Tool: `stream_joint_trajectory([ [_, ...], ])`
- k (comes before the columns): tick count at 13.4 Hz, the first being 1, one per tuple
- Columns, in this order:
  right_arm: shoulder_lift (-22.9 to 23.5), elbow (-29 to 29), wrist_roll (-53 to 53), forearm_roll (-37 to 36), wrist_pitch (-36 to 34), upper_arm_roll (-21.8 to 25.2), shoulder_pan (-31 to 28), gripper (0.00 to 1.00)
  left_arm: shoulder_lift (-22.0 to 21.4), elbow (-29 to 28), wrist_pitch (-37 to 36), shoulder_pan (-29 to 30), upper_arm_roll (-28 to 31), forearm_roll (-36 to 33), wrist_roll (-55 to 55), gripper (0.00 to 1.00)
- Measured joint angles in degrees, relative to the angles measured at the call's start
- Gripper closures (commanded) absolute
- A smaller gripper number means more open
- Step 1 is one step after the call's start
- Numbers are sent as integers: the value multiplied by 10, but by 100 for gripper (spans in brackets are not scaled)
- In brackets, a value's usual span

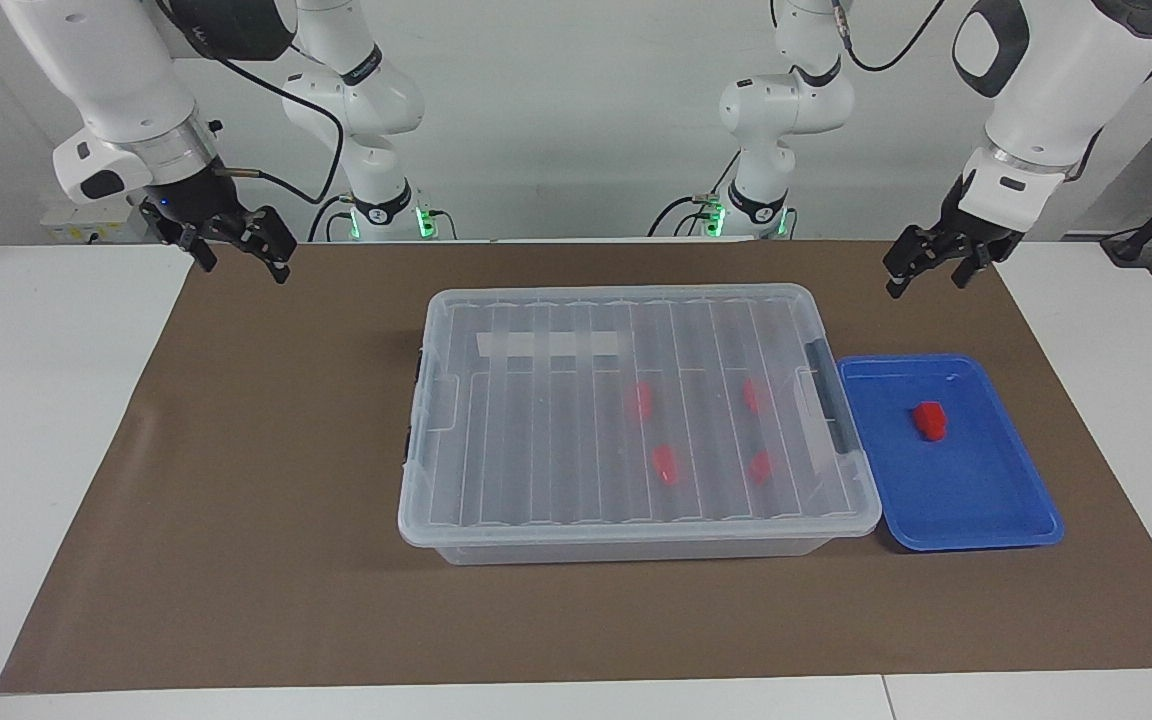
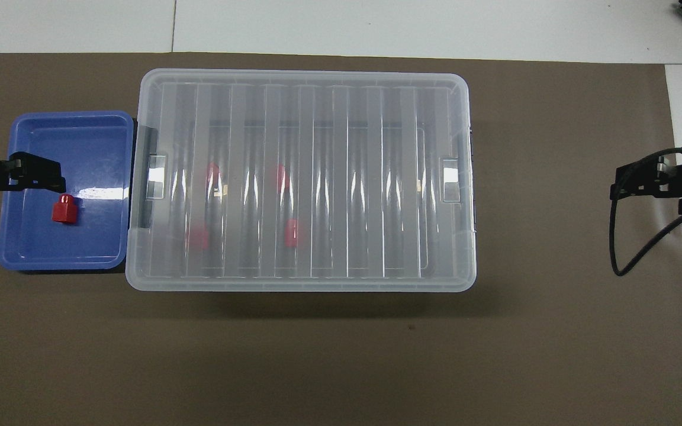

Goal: Place red block in blue tray from box

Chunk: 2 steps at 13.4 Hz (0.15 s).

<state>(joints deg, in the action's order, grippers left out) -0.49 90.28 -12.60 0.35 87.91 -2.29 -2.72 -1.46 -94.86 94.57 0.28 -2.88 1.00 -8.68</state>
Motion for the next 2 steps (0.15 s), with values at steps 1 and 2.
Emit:
stream_joint_trajectory([
  [1,0,0,0,0,0,0,0,0,0,0,0,0,0,0,0,0],
  [2,-1,1,0,0,0,0,0,0,0,0,0,0,0,0,0,0],
])
